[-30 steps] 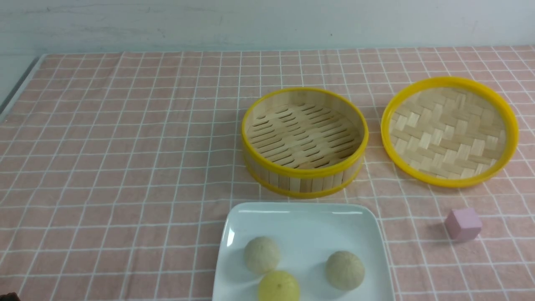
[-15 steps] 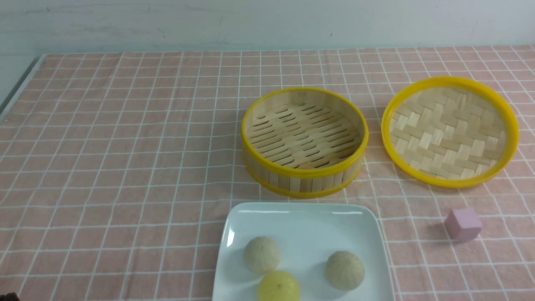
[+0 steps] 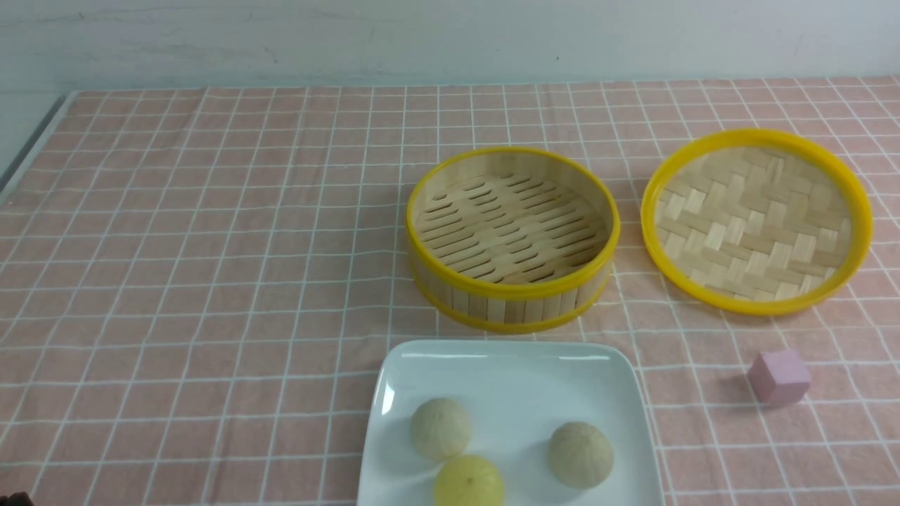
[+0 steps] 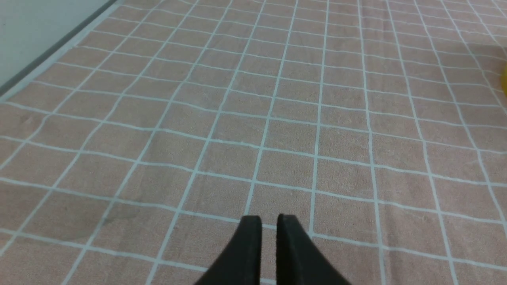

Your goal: Put the steamed buns into the plate on the pink tablecloth.

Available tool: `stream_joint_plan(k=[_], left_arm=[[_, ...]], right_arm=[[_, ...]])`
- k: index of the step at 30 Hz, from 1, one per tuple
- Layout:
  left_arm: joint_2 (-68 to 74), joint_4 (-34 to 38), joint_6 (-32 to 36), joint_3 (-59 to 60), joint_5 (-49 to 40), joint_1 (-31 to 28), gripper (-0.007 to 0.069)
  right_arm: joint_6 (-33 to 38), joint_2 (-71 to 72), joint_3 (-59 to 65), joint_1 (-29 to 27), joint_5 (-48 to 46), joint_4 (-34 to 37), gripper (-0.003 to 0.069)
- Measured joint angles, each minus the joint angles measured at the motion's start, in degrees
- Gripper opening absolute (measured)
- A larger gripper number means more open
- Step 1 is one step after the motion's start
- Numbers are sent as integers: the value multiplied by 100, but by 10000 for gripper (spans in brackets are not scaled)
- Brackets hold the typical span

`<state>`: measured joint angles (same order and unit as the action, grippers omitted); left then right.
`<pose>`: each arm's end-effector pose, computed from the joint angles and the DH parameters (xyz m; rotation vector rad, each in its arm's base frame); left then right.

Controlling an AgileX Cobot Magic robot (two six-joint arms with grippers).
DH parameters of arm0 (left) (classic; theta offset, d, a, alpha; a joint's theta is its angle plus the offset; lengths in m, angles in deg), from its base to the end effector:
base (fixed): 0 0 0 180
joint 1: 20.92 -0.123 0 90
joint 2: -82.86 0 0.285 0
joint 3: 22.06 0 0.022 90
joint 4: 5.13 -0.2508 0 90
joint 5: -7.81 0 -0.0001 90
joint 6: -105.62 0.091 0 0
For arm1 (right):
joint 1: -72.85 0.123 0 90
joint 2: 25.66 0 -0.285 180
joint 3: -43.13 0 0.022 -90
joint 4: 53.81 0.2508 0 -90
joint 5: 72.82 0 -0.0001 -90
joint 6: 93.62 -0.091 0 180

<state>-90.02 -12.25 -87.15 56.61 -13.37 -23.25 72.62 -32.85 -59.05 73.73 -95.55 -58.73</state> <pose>0.0525 0.0062 0.1723 -0.1683 1.8565 -0.0041 0.0518 -0.0022 0.1747 0.1594 1.8731 0.0899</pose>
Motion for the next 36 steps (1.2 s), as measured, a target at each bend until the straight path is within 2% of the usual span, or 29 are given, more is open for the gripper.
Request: stream_joint_plan(k=[36], left_arm=[[0,-7,0,0,-5,0,125]], right_arm=[[0,0,0,0,5,0,206]])
